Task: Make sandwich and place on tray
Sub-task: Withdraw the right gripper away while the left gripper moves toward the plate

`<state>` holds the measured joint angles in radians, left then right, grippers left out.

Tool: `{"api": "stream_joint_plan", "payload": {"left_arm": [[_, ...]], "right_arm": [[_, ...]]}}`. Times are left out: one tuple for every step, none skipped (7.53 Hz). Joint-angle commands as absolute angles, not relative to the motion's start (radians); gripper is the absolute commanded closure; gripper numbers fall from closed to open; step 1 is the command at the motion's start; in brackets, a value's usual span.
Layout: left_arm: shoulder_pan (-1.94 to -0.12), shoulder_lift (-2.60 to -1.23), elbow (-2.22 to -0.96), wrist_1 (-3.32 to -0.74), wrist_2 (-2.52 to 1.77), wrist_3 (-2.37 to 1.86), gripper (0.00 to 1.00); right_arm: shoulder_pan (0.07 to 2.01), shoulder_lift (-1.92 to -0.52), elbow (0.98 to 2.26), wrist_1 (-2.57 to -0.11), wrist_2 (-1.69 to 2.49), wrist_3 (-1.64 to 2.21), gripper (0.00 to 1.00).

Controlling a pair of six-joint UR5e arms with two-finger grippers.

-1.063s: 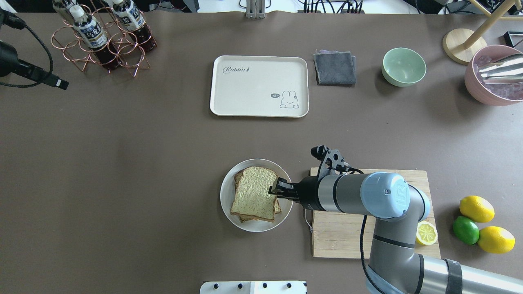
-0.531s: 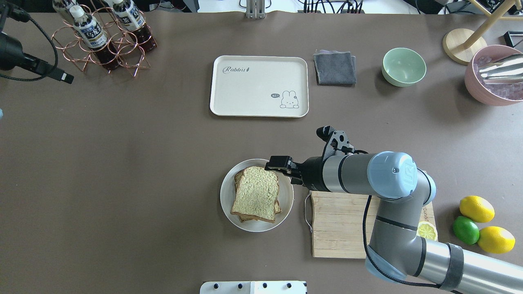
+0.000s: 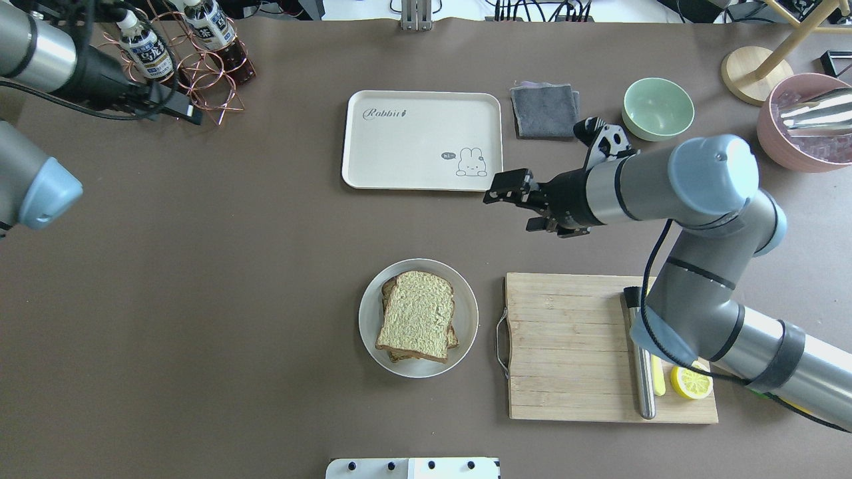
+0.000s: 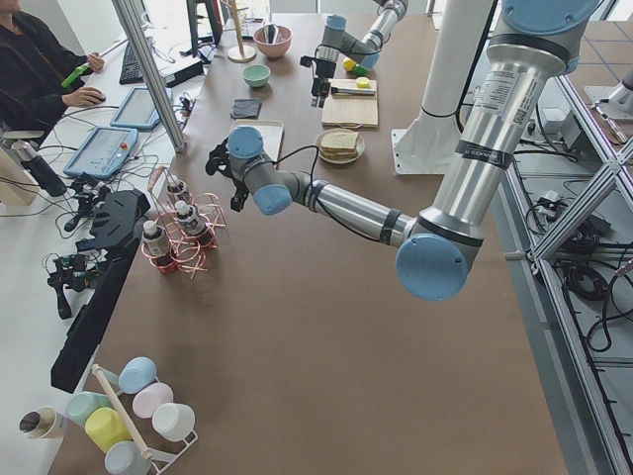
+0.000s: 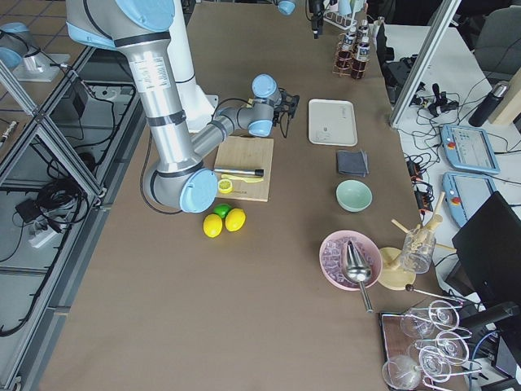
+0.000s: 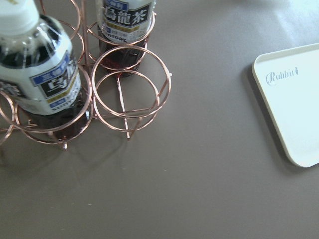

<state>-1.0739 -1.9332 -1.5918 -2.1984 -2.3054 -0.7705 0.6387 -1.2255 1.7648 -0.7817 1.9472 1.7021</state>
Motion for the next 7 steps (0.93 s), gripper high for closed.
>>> {"api": "stream_joint_plan", "payload": {"left_arm": [[-0.797, -2.05, -1.675, -2.198, -2.049, -1.093, 0.03], [-0.734, -2.093, -1.68, -2.198, -1.993, -1.156, 0.03], [-0.704, -2.103, -1.693, -2.2, -1.962, -1.172, 0.03], [-0.68, -2.094, -1.728, -2.198, -1.944, -1.17, 0.03], [-0.661, -2.088, -1.75, -2.198, -1.933, -1.172, 0.03], [-0.638, -2.062, -1.755, -2.201, -1.928, -1.172, 0.03], [-0.609, -2.034, -1.764, -2.233, -1.874, -1.175, 0.03]], "right_arm": [[0.909, -1.296, 1.779, -0.883, 2.115, 1.469, 0.01], [0.998, -1.33, 1.792, -0.972, 2.146, 1.359, 0.01], [1.053, -1.362, 1.798, -1.074, 2.145, 1.23, 0.01], [1.099, -1.379, 1.798, -1.157, 2.145, 1.144, 0.01], [1.133, -1.379, 1.799, -1.258, 2.146, 1.053, 0.01], [1.152, -1.388, 1.819, -1.408, 2.134, 0.932, 0.01], [1.164, -1.446, 1.88, -1.489, 2.129, 0.84, 0.01]]}}
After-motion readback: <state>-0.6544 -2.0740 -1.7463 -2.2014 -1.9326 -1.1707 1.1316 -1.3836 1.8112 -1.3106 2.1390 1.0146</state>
